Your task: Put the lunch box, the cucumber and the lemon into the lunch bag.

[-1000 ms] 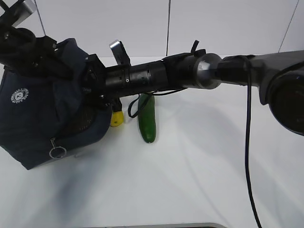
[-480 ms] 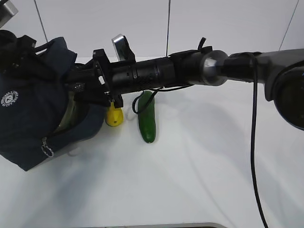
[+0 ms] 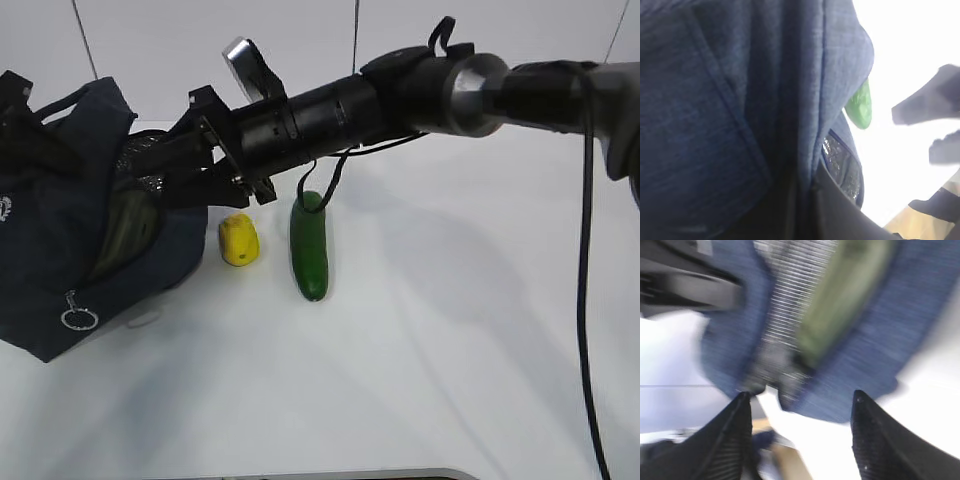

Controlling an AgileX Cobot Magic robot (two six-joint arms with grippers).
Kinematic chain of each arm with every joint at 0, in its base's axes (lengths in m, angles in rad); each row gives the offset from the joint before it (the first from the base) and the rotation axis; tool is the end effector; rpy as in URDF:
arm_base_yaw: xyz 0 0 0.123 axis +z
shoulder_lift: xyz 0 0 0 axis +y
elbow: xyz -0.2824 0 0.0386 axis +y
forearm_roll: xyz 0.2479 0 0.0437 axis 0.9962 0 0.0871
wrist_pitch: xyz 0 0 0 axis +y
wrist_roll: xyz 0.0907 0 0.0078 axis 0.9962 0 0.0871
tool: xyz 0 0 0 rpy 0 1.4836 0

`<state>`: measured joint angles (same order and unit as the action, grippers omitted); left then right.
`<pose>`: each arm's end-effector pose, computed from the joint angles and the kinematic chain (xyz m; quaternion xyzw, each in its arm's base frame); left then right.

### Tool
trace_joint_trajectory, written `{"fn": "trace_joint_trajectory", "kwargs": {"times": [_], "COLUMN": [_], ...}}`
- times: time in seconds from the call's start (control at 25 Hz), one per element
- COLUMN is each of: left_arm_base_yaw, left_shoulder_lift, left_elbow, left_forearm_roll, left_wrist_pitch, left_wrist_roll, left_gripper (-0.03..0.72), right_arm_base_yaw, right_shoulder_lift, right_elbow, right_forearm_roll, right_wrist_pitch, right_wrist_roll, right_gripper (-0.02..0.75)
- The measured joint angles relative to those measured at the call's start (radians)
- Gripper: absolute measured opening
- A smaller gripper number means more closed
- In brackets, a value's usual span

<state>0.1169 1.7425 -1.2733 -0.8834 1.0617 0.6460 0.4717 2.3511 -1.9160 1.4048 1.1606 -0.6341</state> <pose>0.3542 -0.0203 0.2582 0.0581 0.9190 -0.3366 0.1969 0.4067 0.3000 0.2064 -0.1972 0.7748 0.5963 0.0724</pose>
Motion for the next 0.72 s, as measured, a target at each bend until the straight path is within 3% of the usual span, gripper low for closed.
{"fn": "trace_joint_trajectory", "kwargs": {"times": [0.2, 0.6, 0.72], "left_arm_base_yaw": [0.019, 0.037, 0.037], "left_shoulder_lift": [0.000, 0.000, 0.000], "left_elbow": [0.000, 0.000, 0.000], "left_forearm_roll": [0.002, 0.002, 0.002], "left_wrist_pitch": [0.022, 0.047, 0.047], "left_wrist_roll": [-0.006, -0.013, -0.013], "left_gripper": [0.001, 0.000, 0.000], "right_arm_base_yaw": [-0.003, -0.003, -0.001], "right_shoulder_lift": [-0.057, -0.094, -0.094], "right_elbow": [-0.048, -0.268, -0.275], "right_forearm_roll": [-0.237, -0.940, -1.077], "right_wrist_pitch": [0.002, 0.064, 0.071], "right_wrist_roll": [0.139, 0.644, 0.748], "right_gripper": [0.473, 0.473, 0.476]}}
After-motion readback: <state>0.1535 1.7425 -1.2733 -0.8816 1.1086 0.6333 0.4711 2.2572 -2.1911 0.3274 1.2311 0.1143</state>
